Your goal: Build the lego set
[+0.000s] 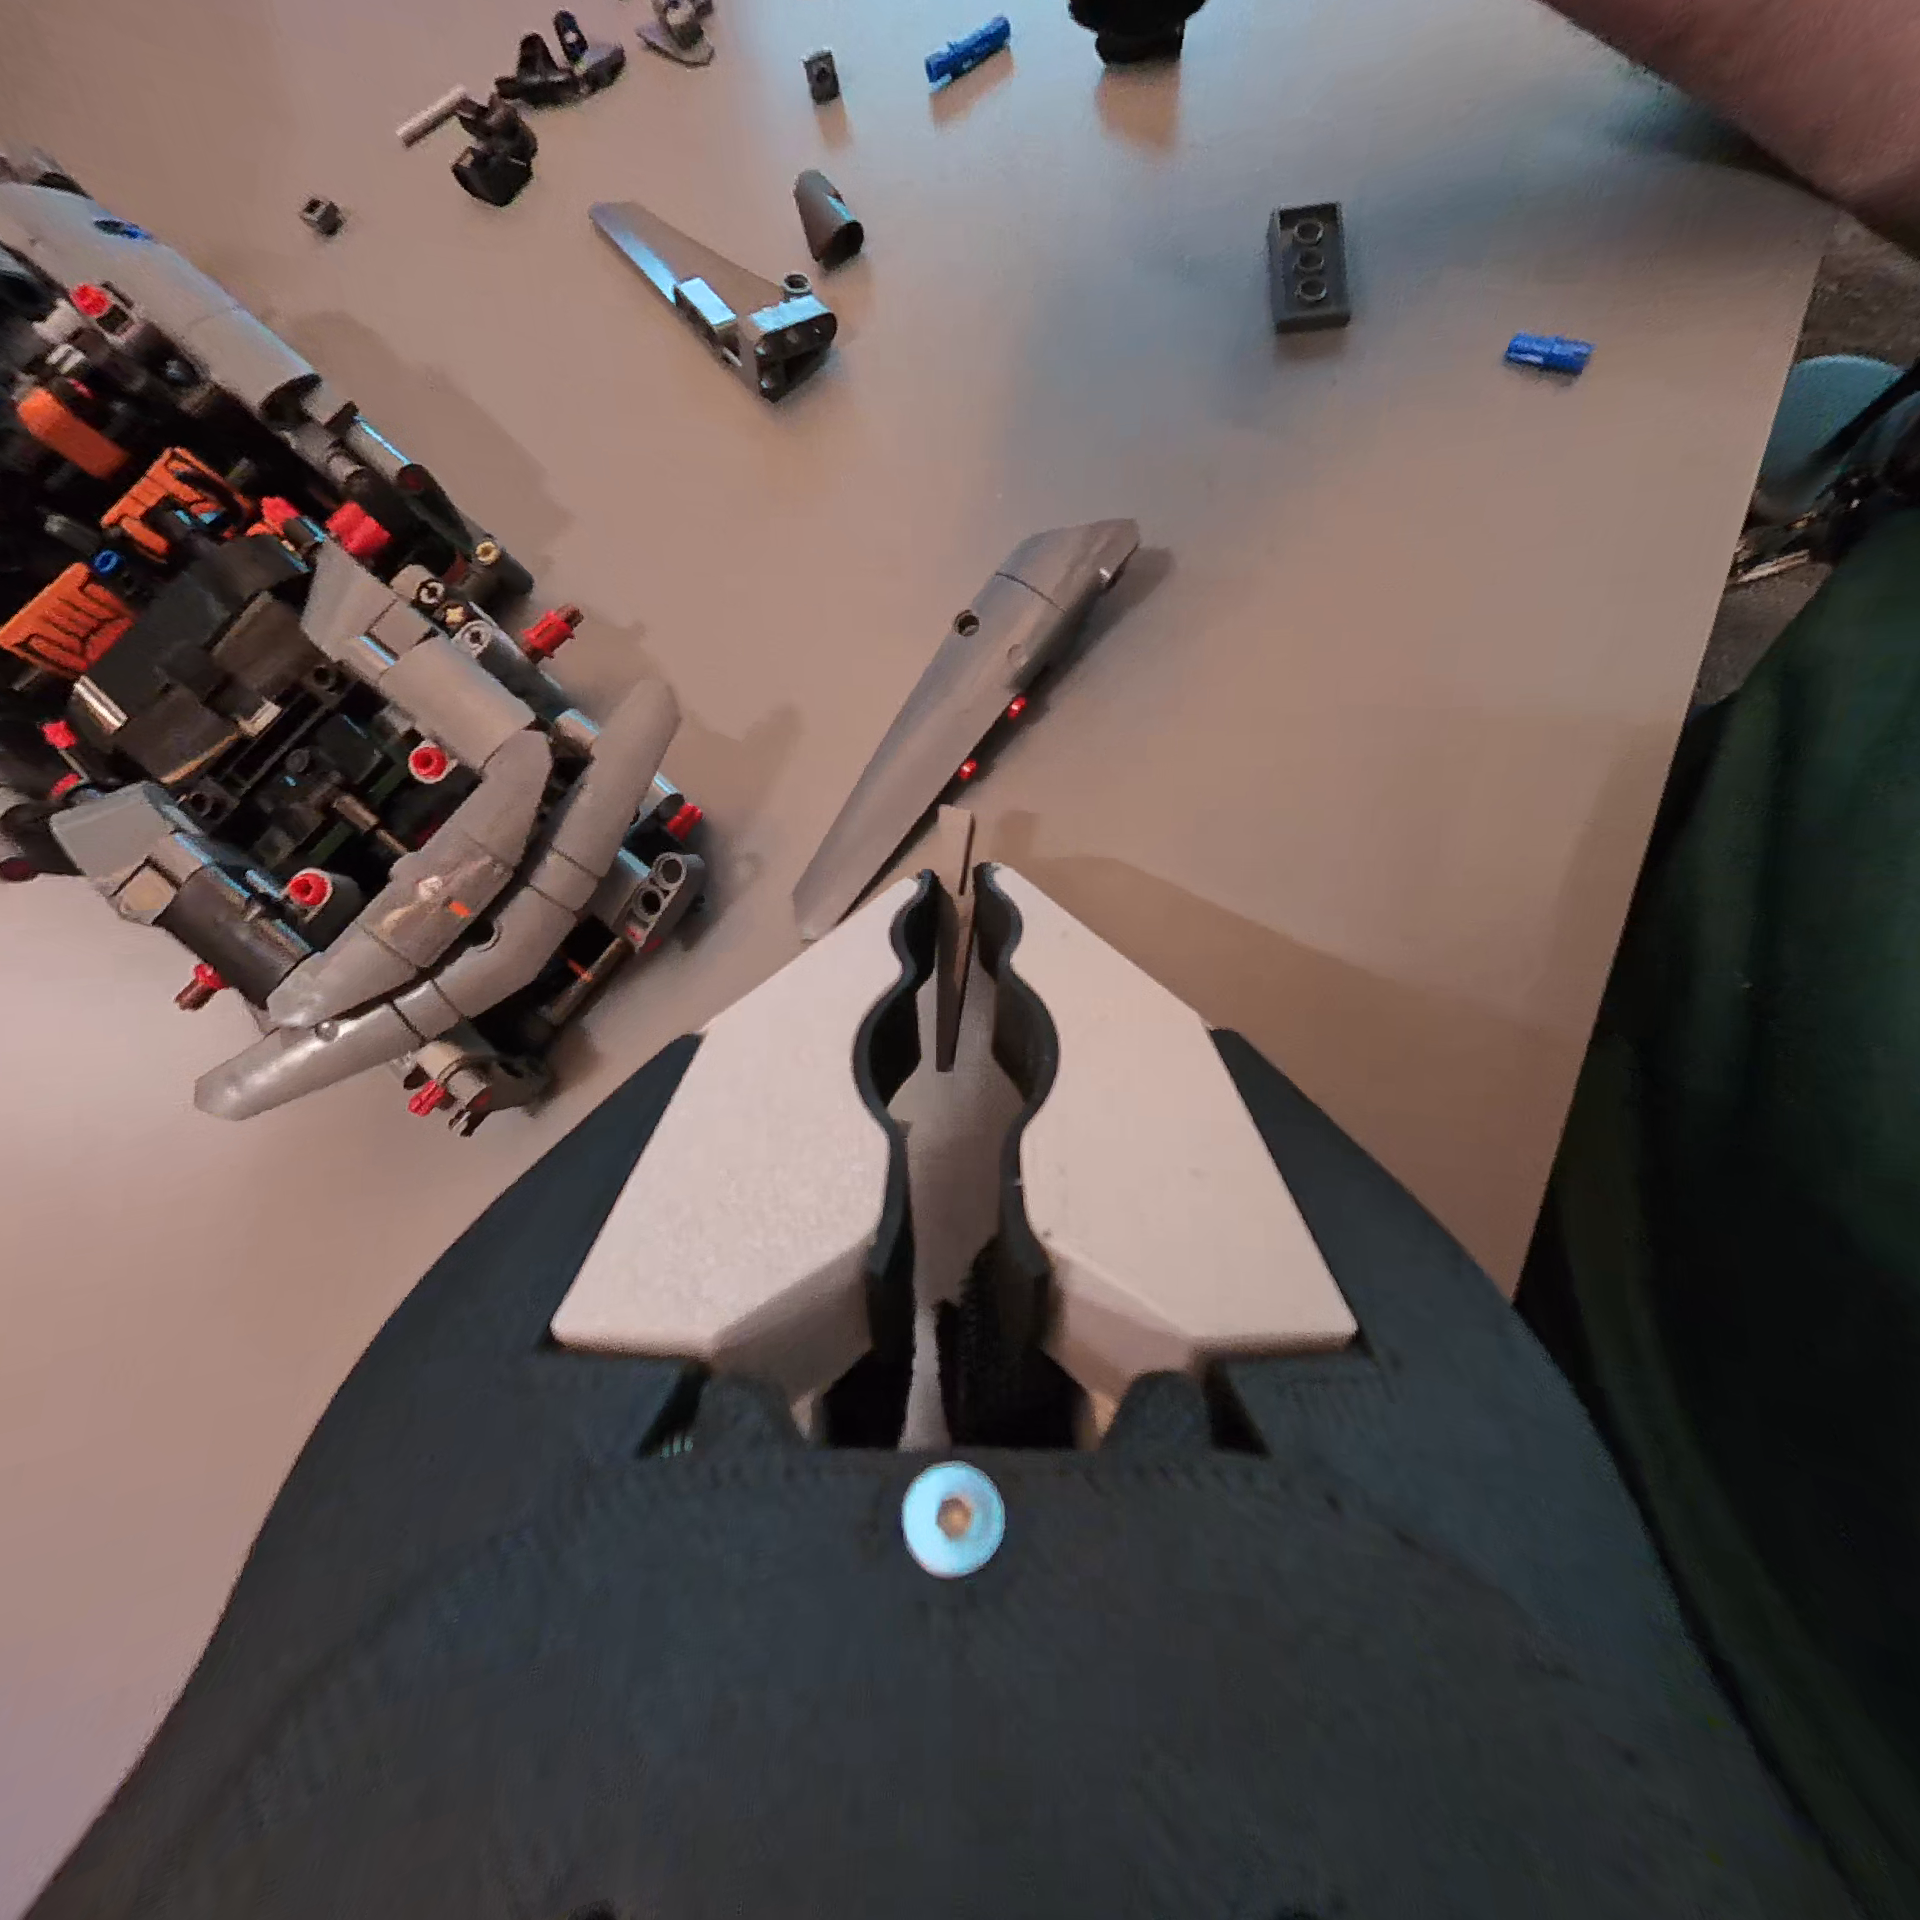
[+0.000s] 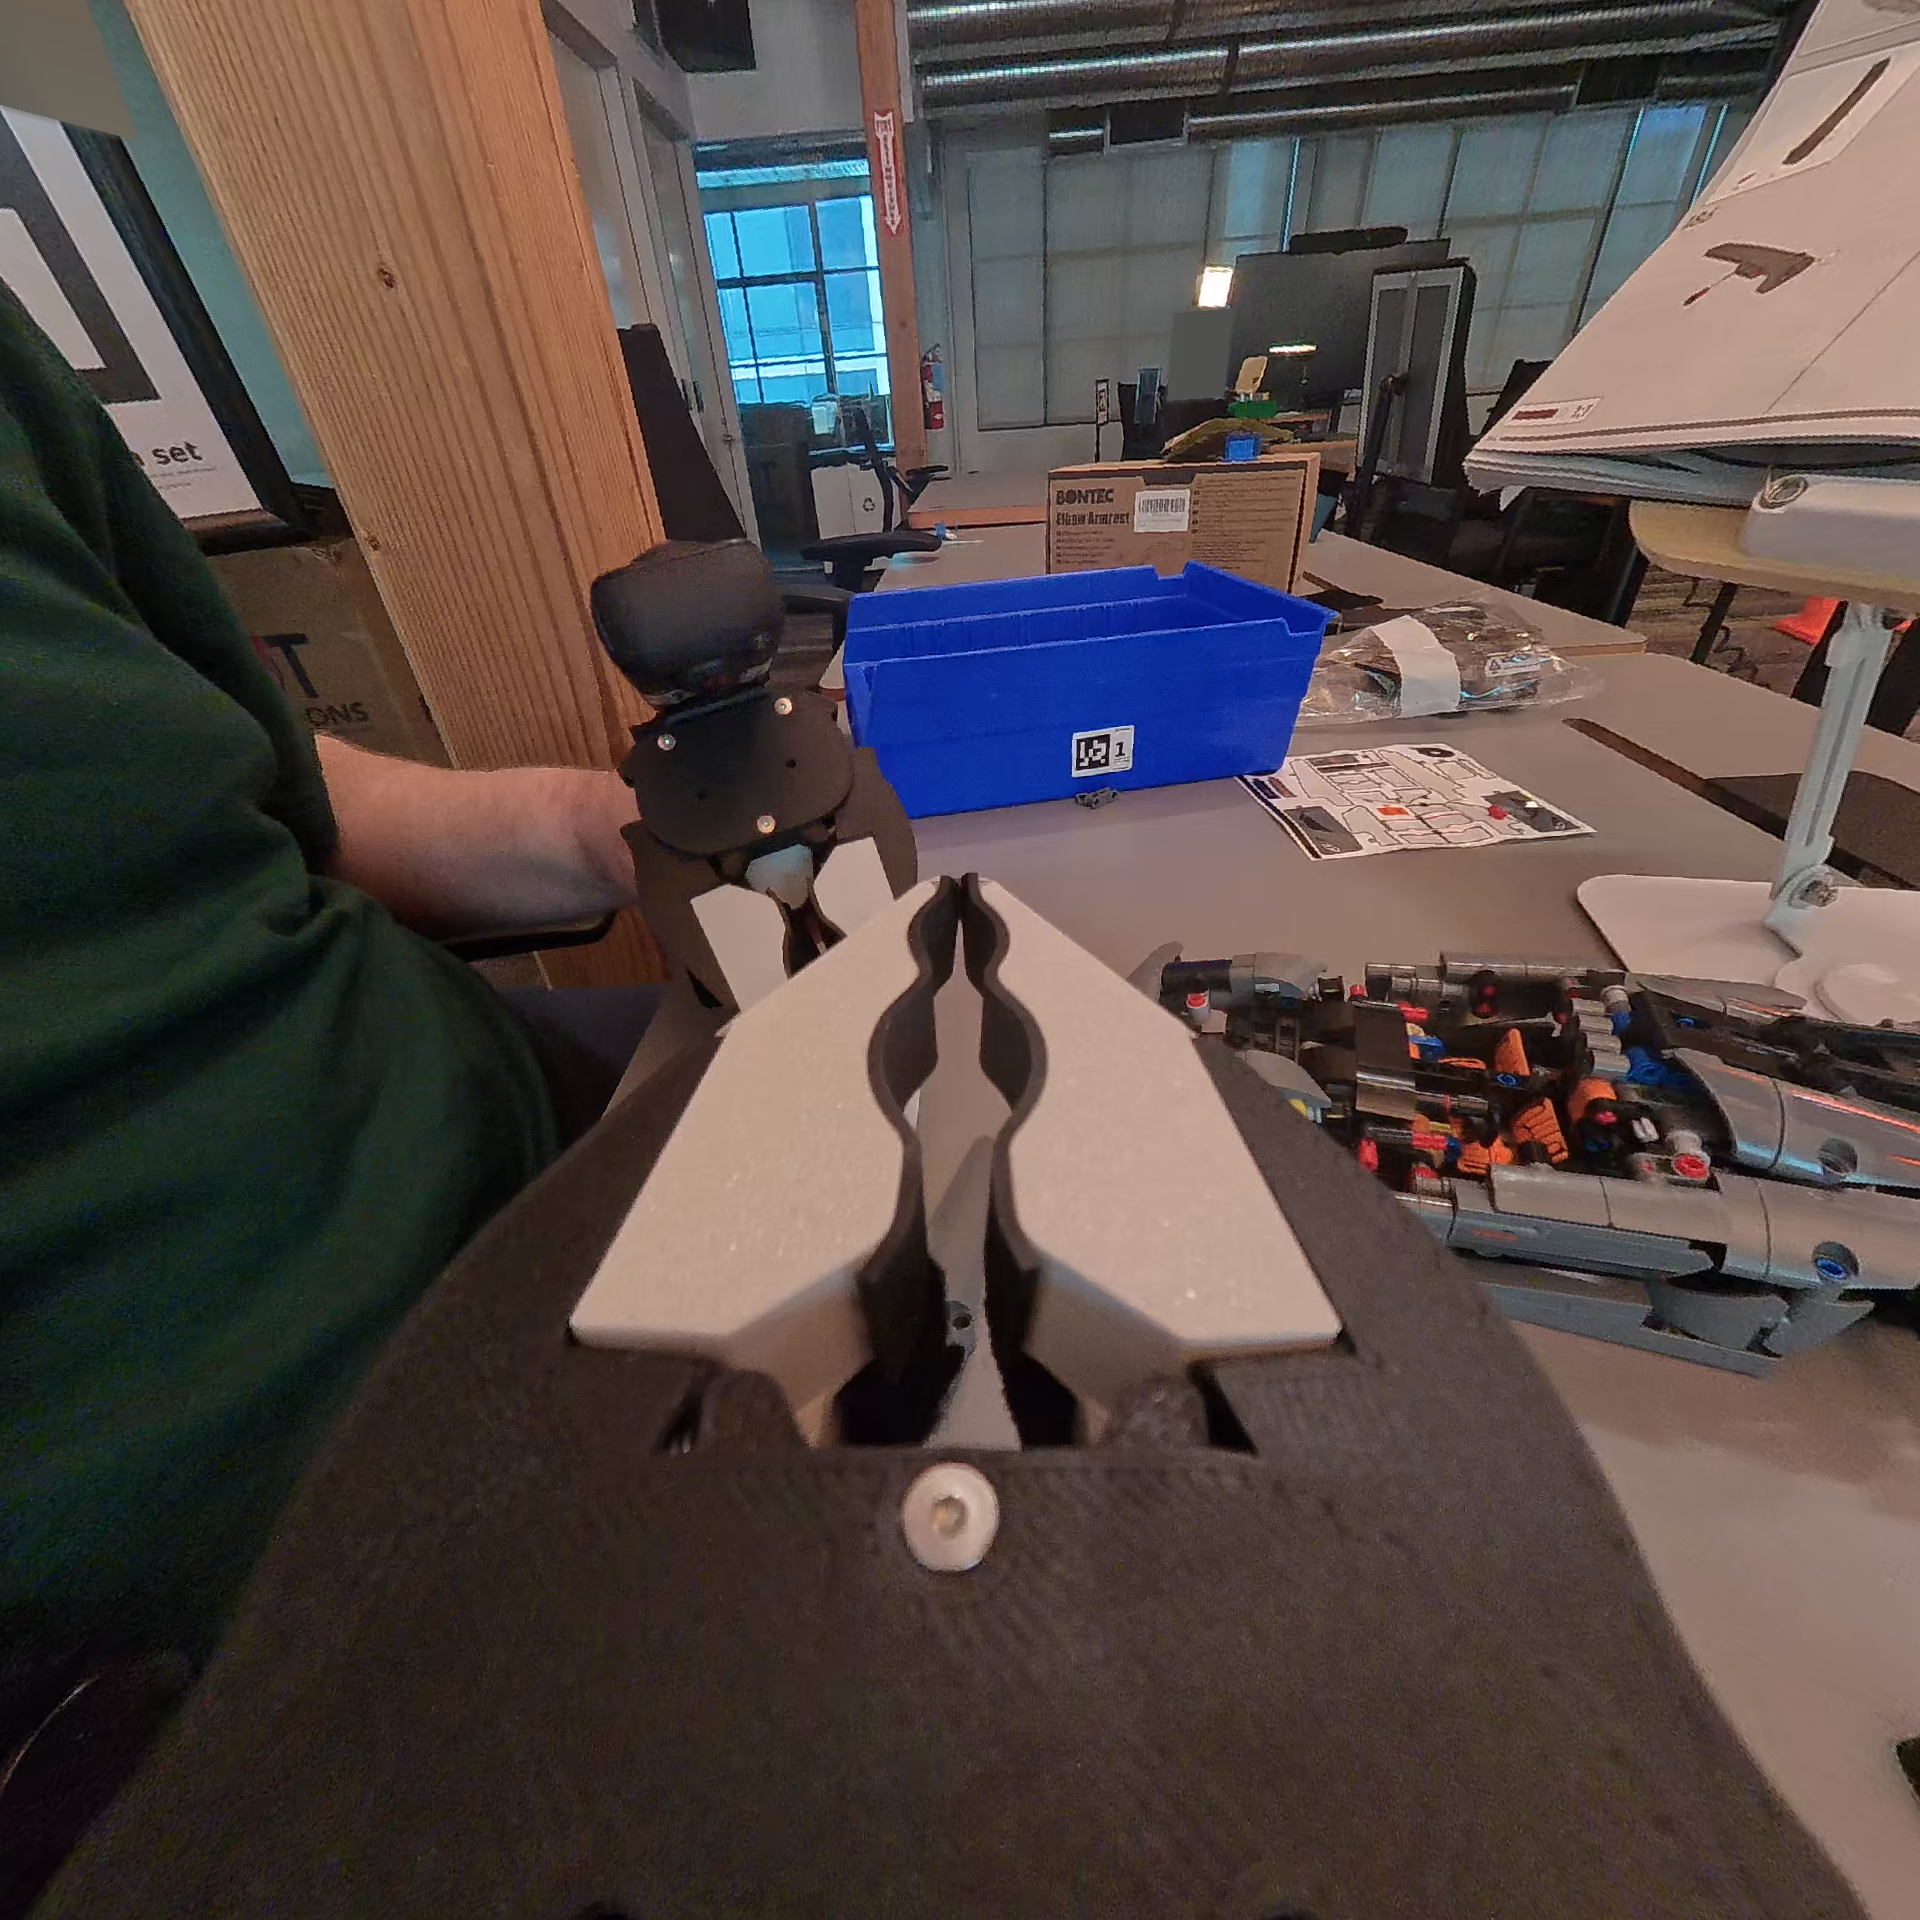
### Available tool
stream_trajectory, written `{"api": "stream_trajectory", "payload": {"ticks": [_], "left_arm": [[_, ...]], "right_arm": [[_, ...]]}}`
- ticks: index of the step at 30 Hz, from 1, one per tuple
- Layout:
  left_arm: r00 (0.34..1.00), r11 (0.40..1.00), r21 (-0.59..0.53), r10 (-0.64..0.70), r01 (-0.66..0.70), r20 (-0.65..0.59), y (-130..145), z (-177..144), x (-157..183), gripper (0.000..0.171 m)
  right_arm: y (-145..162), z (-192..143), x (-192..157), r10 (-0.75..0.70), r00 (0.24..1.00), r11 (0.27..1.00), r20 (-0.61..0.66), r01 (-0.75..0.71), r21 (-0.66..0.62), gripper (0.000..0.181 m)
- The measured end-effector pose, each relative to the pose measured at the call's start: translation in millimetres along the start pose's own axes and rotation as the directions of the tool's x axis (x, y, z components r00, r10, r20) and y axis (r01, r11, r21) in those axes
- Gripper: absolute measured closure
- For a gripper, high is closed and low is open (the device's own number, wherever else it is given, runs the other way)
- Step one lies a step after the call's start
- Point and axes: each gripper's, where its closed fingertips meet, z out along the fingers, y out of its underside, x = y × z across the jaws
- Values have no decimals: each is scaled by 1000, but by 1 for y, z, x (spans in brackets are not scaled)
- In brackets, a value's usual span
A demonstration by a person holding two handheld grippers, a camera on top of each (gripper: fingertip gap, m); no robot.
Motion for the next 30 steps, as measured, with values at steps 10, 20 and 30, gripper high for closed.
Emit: {"api": "stream_trajectory", "payload": {"ticks": [10,20,30], "left_arm": [[984,955,240,-160,175,-83,-37,-25,-14,166],[924,823,442,-243,357,-294,-80,-42,-22,167],[779,616,530,-239,583,-579,-124,-53,-26,167]], "right_arm": [[1,0,2,5,1000,1000,-6,-5,-1,181],[2,0,4,19,1000,1000,-10,-19,2,181],[-3,-4,6,46,999,998,-4,-46,43,181]]}}
